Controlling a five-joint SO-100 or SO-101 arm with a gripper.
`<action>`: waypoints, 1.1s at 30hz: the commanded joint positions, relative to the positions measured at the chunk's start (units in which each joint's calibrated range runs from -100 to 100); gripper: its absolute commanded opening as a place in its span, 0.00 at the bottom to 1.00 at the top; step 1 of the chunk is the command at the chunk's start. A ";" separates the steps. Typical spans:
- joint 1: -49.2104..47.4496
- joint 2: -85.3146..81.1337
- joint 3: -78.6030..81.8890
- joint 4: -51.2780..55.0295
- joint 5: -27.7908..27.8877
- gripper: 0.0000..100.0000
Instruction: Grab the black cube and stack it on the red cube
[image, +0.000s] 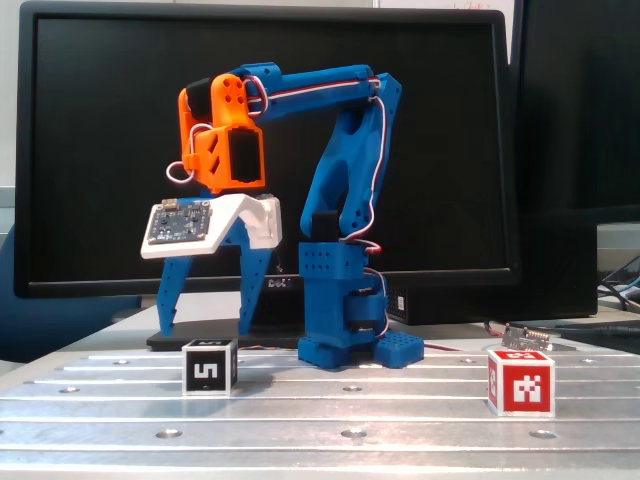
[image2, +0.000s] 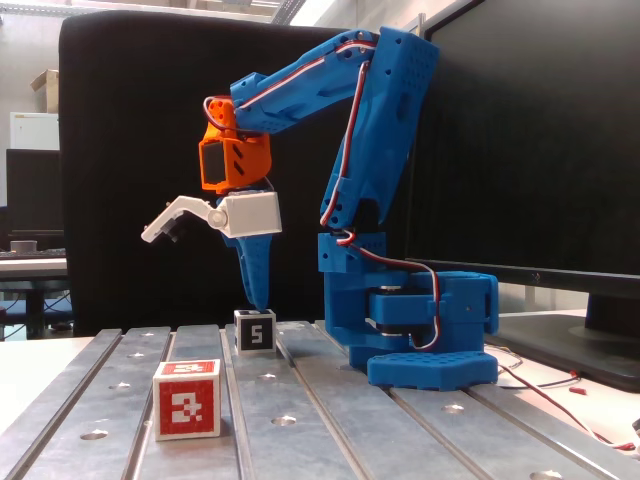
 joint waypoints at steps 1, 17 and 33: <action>0.15 -0.13 -0.20 -0.66 0.28 0.27; 0.15 -0.22 6.95 -8.69 0.33 0.28; 0.15 -0.13 12.83 -14.94 0.33 0.27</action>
